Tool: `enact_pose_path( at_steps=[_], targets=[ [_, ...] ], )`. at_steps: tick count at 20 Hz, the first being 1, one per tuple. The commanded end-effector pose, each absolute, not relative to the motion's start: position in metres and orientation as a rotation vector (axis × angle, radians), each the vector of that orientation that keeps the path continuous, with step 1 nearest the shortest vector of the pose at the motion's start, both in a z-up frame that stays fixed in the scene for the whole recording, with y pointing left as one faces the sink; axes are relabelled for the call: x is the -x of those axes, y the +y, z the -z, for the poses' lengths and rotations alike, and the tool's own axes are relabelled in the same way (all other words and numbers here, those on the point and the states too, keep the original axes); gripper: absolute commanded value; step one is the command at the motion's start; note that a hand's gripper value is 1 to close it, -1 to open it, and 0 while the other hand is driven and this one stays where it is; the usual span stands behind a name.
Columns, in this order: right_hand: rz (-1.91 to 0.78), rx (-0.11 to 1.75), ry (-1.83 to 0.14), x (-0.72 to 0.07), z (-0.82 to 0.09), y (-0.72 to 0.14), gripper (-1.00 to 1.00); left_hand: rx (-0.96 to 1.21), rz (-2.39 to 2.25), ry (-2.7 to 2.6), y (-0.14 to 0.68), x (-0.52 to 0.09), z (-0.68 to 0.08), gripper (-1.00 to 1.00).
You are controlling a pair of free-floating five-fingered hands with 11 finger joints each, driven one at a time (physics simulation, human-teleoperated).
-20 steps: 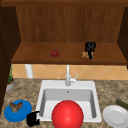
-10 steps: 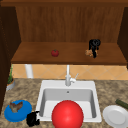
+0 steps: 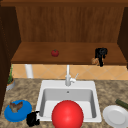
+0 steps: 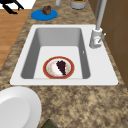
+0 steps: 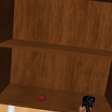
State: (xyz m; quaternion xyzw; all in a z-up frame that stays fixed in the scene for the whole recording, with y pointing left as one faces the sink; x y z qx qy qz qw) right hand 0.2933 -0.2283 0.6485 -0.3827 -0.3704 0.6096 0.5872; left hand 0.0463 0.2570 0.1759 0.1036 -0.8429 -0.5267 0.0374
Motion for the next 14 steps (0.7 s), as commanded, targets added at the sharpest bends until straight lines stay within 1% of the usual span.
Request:
enact_pose_path(
  at_steps=[1,7,14],
  targets=[
    [-1.411,0.891,-0.841,-0.267,-0.625,-0.241,1.00,-0.318,1.616,-2.587,0.257,-0.046,-0.176,0.00],
    [-1.432,0.910,-0.790,-0.233,-0.579,-0.258,1.00,-0.318,1.616,-2.587,0.257,-0.046,-0.176,0.00],
    [-1.400,0.917,-0.797,-0.207,-0.519,-0.289,1.00,-0.318,1.616,-2.587,0.257,-0.046,-0.176,0.00]
  ],
)
